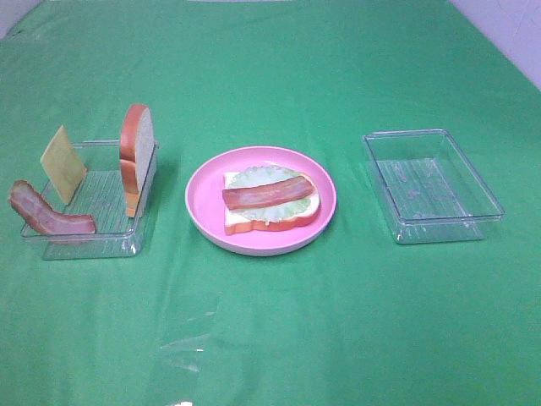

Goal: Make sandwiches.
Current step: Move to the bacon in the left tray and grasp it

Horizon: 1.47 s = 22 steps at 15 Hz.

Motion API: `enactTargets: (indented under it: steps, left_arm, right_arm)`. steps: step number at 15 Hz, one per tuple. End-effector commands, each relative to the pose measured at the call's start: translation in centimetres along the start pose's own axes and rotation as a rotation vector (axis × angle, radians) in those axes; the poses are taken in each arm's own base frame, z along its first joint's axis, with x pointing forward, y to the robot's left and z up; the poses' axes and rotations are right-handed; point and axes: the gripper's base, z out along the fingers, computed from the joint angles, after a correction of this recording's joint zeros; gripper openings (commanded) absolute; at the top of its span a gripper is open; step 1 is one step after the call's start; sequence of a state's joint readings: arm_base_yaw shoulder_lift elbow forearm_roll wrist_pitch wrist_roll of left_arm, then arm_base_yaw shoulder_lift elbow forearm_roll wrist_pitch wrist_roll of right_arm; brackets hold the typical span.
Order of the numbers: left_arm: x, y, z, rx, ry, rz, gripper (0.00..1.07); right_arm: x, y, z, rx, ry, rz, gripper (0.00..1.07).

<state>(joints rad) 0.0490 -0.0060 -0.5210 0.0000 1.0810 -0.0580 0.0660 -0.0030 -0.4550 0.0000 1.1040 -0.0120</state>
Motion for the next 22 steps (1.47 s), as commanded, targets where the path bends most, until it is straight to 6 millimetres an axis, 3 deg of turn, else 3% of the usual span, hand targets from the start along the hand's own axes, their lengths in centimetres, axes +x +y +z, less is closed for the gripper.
enactTargets:
  steps: [1,22]
  left_arm:
    - [0.03,0.00,0.01,-0.004,-0.004,0.003,1.00]
    - [0.03,0.00,0.01,-0.004,-0.004,0.003,1.00]
  right_arm:
    - [0.28,0.01,-0.33,0.006,-0.036,-0.003,0.99]
    - [0.28,0.01,-0.33,0.006,-0.036,-0.003,0.99]
